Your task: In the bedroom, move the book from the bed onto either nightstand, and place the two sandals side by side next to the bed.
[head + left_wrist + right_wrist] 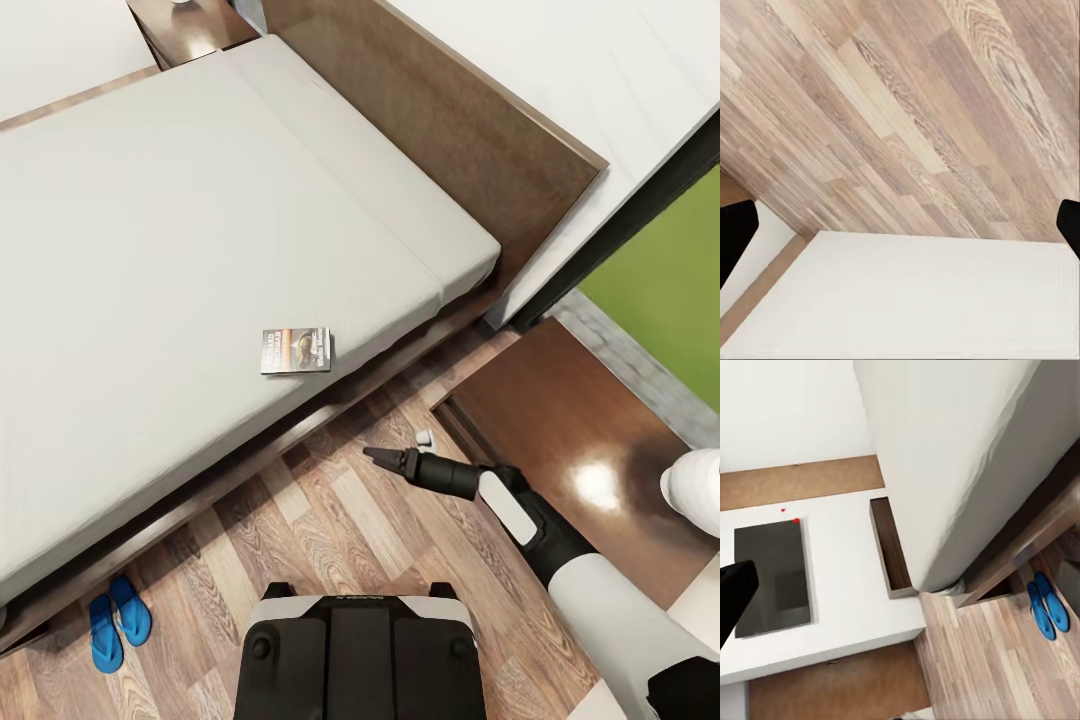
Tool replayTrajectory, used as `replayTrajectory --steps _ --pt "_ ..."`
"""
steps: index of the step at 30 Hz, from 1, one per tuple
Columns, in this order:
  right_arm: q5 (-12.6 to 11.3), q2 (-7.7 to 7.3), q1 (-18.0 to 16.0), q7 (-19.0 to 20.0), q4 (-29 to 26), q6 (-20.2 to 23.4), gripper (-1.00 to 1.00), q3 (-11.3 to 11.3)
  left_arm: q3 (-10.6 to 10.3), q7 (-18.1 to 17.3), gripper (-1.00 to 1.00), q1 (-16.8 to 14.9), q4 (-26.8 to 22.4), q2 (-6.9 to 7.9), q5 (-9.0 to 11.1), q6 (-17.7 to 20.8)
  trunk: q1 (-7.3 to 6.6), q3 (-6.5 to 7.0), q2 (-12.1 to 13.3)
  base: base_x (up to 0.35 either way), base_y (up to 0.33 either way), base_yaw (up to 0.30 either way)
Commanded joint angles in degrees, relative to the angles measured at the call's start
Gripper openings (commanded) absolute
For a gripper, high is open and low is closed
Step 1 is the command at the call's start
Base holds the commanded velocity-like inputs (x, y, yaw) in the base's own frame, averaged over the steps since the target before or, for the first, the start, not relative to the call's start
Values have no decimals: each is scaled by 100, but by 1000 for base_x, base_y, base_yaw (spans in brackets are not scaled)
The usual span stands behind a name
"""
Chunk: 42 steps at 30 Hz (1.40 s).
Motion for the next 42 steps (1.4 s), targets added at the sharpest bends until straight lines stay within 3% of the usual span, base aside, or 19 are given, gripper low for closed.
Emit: replayTrajectory --steps 1,7,15,29,42 --pt "-49 -5 -4 -10 -1 36 100 16 -50 27 100 1 -12 3 46 27 3 -6 -8 0 0 0" --pt "-39 20 -5 -33 23 16 100 17 -58 -332 100 8 110 14 34 181 3 -6 -8 0 0 0" --pt "-39 58 -24 -81 34 -76 100 15 -82 -439 100 17 173 4 17 241 3 -6 -8 0 0 0" --pt "-106 156 -813 237 631 -110 100 25 -105 -535 100 19 300 -28 4 246 3 -6 -8 0 0 0" --pt "-123 180 -1165 731 885 -100 100 -6 -108 -689 100 57 312 -34 3 244 3 -6 -8 0 0 0"
